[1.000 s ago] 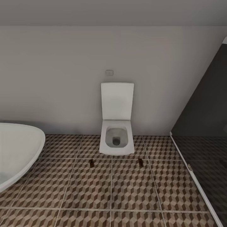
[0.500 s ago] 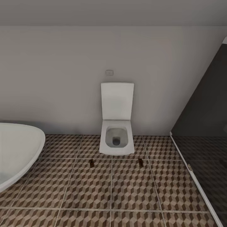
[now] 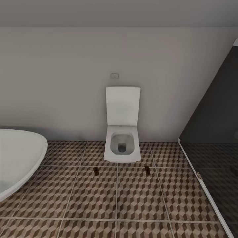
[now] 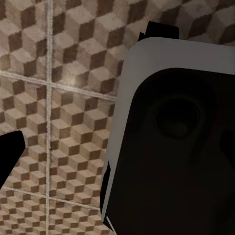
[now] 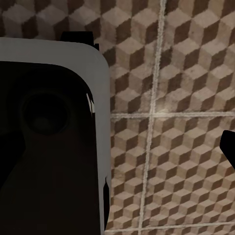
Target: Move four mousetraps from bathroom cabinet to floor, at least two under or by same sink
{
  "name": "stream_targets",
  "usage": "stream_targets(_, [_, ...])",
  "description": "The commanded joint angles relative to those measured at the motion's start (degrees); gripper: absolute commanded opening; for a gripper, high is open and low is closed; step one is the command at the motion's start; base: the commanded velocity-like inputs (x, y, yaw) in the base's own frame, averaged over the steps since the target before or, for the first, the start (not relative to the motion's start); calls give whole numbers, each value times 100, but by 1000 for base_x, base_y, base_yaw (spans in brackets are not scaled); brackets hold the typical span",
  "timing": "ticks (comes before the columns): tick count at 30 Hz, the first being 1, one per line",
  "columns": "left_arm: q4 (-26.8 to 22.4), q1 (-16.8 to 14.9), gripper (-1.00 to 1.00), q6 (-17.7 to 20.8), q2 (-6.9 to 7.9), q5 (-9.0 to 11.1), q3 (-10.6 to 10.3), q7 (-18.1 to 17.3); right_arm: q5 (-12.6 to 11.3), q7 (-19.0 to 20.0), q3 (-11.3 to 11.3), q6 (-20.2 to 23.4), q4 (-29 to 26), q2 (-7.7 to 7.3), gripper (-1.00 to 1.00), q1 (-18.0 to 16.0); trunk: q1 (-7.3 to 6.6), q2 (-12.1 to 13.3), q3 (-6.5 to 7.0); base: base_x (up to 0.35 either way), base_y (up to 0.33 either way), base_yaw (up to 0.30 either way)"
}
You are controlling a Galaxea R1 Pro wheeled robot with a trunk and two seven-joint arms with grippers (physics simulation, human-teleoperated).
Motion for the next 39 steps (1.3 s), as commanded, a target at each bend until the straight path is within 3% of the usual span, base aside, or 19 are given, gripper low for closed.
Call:
stream_targets(1, [-25, -4, 100, -5, 8, 40, -48, 47, 46, 13, -49, -43, 25, -3, 100, -9, 0, -2, -4, 0, 0, 0])
stream_targets(39, [-25, -4, 100, -5, 8, 40, -48, 47, 46, 13, -49, -43, 25, -3, 100, -9, 0, -2, -4, 0, 0, 0])
